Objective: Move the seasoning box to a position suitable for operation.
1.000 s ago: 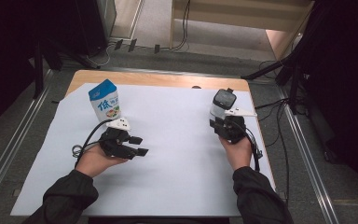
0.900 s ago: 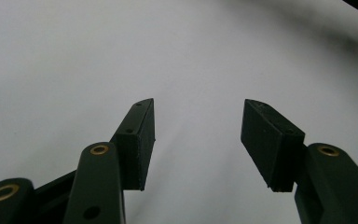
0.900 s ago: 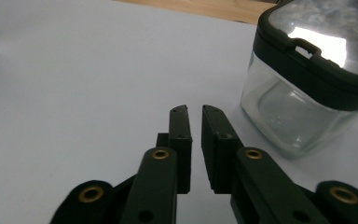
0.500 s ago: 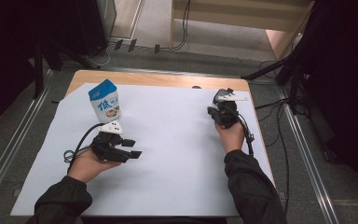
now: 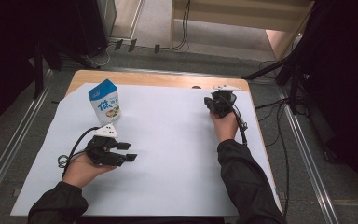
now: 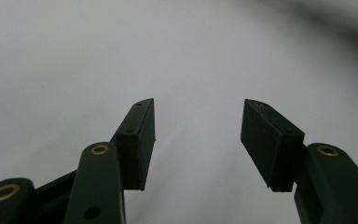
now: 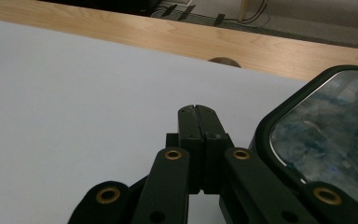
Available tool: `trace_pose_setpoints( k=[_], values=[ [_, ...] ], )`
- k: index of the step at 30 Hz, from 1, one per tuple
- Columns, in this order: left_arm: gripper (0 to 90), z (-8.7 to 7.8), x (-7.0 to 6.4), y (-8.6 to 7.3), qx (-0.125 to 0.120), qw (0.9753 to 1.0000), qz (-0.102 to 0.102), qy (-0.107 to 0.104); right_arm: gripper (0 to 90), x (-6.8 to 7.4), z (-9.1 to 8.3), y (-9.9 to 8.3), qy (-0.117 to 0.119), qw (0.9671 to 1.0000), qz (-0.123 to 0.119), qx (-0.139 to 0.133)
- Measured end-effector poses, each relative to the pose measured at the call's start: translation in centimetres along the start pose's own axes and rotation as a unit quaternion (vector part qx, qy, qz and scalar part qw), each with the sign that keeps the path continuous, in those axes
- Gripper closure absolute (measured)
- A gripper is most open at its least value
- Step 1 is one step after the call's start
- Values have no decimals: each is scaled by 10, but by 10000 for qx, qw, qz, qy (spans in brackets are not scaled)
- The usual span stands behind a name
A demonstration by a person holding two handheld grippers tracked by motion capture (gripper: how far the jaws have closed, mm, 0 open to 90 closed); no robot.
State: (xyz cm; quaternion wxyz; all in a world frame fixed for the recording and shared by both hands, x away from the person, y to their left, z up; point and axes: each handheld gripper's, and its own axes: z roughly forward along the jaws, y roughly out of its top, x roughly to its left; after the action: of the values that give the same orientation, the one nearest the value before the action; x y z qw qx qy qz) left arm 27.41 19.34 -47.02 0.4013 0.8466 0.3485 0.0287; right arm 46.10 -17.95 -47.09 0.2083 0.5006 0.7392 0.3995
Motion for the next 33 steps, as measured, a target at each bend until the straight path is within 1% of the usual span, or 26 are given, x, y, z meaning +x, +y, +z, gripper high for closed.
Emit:
trace_pose_setpoints(
  k=[2,4,7,10,12,14,22,33],
  values=[
    [463,0,0,-1,4,10000,-17,22,900,-2,3,2,-53,10000,56,3],
    [461,0,0,-1,37,10000,15,38,900,-3,5,2,-124,9999,121,-2],
    [459,1,-1,-1,49,10000,7,22,900,-5,6,1,-136,9998,156,25],
    [456,1,-2,-1,40,10000,21,34,900,-4,6,1,-192,9997,133,52],
    [456,2,-2,-1,44,10000,29,31,900,-4,6,1,-194,9997,126,52],
    [454,2,-2,-1,28,10000,34,14,900,-4,5,0,-199,9996,191,88],
    [449,2,-1,1,22,10000,57,-26,900,-5,3,-2,-194,9994,231,148],
    [445,6,-1,6,-1,9999,113,-78,900,-7,-3,-7,-230,9994,188,150]
  ],
)
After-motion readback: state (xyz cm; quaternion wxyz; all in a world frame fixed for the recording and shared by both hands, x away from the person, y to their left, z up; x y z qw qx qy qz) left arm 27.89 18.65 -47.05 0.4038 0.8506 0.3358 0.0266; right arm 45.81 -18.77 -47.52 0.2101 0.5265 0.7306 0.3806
